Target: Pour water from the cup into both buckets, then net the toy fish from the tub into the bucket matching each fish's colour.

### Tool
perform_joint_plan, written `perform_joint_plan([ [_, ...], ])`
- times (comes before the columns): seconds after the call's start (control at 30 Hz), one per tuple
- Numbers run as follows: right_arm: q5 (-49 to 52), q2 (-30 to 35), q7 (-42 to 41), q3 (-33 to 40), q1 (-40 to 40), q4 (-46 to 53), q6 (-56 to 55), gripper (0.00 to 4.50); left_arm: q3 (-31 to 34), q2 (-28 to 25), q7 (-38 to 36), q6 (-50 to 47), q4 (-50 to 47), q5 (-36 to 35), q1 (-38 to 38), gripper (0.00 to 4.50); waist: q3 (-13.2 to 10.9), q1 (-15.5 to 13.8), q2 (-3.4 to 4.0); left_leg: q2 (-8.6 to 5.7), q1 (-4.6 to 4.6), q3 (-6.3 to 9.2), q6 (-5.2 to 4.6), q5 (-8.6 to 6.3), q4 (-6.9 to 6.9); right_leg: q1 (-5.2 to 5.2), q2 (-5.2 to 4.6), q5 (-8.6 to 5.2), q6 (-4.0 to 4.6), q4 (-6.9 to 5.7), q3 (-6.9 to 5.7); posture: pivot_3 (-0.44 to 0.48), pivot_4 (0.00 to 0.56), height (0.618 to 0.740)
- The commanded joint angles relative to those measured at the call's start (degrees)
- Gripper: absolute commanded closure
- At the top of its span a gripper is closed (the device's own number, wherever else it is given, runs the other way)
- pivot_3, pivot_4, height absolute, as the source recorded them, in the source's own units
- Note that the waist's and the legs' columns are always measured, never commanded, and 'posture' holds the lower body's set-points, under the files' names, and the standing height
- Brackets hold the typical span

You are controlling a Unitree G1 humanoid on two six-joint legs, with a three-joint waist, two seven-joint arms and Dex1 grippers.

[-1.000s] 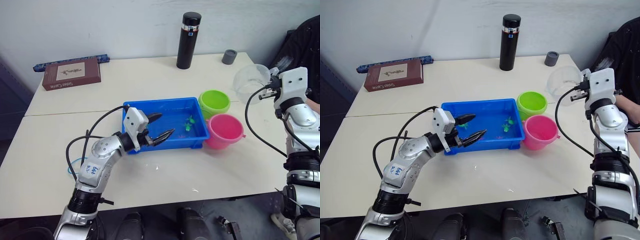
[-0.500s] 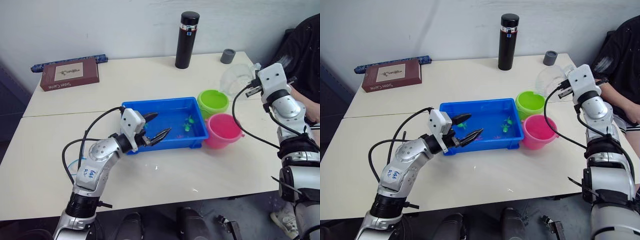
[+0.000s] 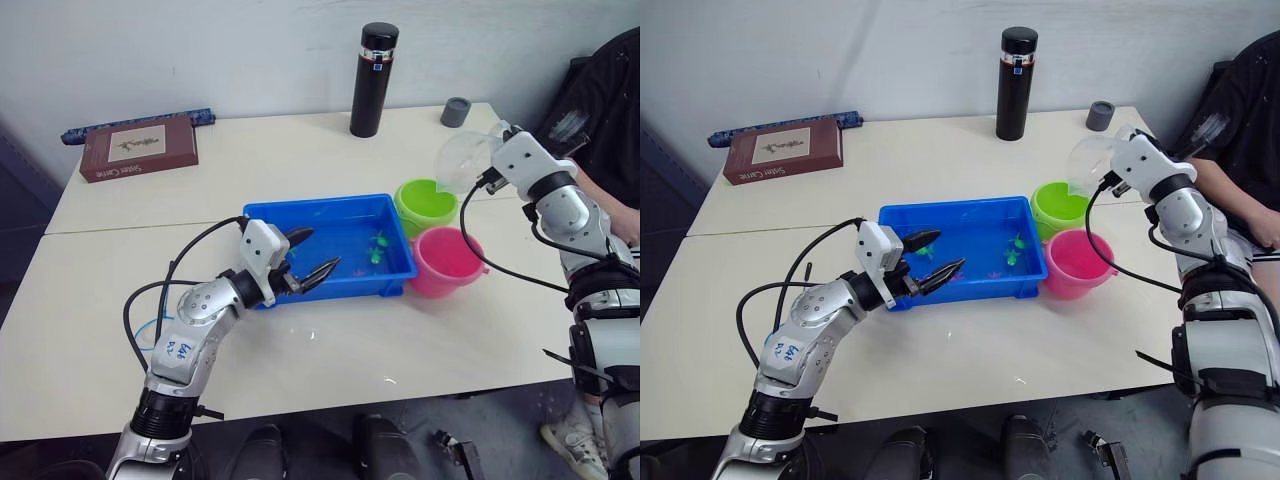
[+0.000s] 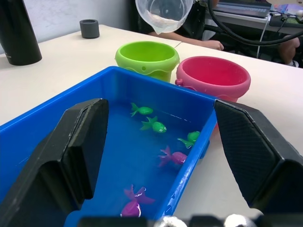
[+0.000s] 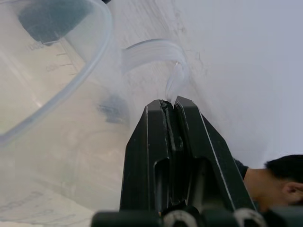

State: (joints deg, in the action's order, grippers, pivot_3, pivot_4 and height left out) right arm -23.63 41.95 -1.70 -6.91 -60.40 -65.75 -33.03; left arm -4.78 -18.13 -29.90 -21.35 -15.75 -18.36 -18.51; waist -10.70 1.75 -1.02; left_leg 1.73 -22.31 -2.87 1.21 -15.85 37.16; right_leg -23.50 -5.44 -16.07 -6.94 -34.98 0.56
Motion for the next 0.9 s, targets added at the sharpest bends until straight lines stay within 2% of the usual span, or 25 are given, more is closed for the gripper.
perform_joint_plan([
  [0.03,-2.0,2.0,3.3,-1.1,-2.7,0.5,-2.4,4.44,0.3,0.2,0.3,0.4,-2.9,-0.1,0.0,0.68,0.0,0.0,0.00,0.00,0.00,0.00,0.00,0.00,0.00,0.00,0.00,0.00,0.00,0.00,0.00,0.000,0.150,0.740],
  [0.9,-13.9,4.3,15.9,-10.9,-6.8,-1.5,-7.0,4.44,0.0,0.8,1.1,0.4,-4.2,0.2,1.6,0.68,0.0,0.1,0.00,0.00,0.00,-0.01,0.03,0.02,0.00,-0.01,0.00,0.00,0.00,0.00,0.01,0.000,0.150,0.740],
])
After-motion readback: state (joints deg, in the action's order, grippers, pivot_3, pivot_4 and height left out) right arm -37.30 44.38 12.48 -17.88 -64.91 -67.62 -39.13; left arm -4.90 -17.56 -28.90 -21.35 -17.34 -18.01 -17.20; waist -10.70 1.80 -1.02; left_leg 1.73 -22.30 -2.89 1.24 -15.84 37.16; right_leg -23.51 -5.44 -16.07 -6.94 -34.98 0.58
